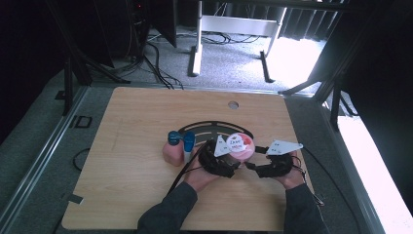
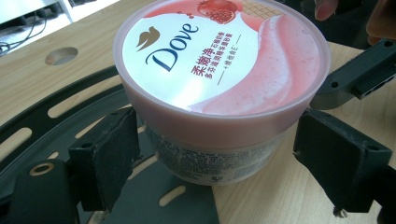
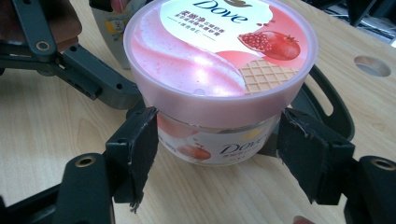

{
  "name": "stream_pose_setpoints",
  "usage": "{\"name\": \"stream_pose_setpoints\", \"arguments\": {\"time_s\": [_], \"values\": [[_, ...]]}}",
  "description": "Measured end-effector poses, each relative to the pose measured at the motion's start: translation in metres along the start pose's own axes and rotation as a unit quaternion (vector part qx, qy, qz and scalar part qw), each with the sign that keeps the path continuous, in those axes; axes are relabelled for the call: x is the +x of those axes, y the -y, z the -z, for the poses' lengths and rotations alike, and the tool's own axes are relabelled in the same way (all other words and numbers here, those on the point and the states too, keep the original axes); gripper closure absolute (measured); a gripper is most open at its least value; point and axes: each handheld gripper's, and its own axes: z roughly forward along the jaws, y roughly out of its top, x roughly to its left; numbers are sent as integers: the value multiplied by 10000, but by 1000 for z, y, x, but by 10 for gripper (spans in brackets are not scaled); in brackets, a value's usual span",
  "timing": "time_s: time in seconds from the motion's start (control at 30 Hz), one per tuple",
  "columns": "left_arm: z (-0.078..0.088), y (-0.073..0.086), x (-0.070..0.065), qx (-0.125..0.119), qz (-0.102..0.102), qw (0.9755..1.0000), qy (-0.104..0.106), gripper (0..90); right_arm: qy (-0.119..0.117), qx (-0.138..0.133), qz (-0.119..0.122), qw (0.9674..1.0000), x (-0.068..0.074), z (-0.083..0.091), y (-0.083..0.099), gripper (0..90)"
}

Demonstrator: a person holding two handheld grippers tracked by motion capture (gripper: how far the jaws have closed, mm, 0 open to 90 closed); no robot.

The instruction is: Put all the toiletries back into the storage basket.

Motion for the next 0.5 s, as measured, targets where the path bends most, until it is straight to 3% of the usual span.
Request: {"name": "stream_pose_setpoints", "arguments": {"time_s": [0.5], "values": [[-7,-5,7,27,32,9998,-177,147,94,69,48,9999,-9,-6,-7,296]]}}
